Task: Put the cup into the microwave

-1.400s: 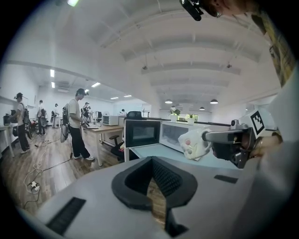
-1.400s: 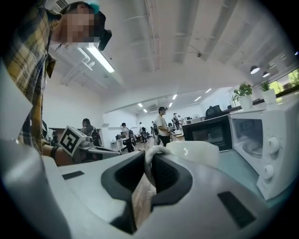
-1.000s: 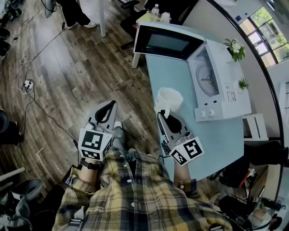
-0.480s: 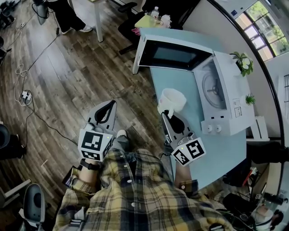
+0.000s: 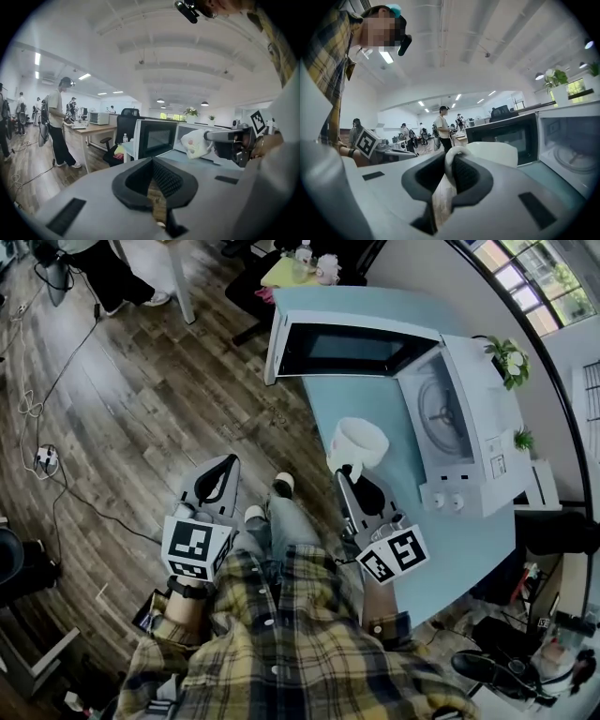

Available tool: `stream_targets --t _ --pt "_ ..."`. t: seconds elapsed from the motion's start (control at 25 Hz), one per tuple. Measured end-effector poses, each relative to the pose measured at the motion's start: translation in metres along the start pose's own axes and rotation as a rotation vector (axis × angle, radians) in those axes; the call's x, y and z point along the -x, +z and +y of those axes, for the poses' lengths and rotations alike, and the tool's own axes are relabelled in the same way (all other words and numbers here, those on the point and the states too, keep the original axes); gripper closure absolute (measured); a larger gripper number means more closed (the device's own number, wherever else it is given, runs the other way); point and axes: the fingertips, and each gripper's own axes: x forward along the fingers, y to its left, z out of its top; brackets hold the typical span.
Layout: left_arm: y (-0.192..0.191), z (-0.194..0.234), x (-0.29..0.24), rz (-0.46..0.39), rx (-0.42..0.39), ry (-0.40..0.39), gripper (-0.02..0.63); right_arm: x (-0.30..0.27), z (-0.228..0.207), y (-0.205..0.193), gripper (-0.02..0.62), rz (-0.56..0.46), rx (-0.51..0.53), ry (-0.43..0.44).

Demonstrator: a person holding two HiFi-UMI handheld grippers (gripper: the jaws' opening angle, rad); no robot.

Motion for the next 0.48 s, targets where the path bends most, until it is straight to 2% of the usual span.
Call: stream_targets --t 0.28,0.48 --pt "0.016 0.003 -0.053 0.003 -0.037 -0.066 0.614 -0.013 -0.045 0.000 0.548 -0.021 -0.034 -0.081" --pt "0.044 0.003 -0.101 -0.008 -0.081 -0.139 0.614 -0.026 -0.080 0.008 0.548 -0.041 -0.056 -0.149"
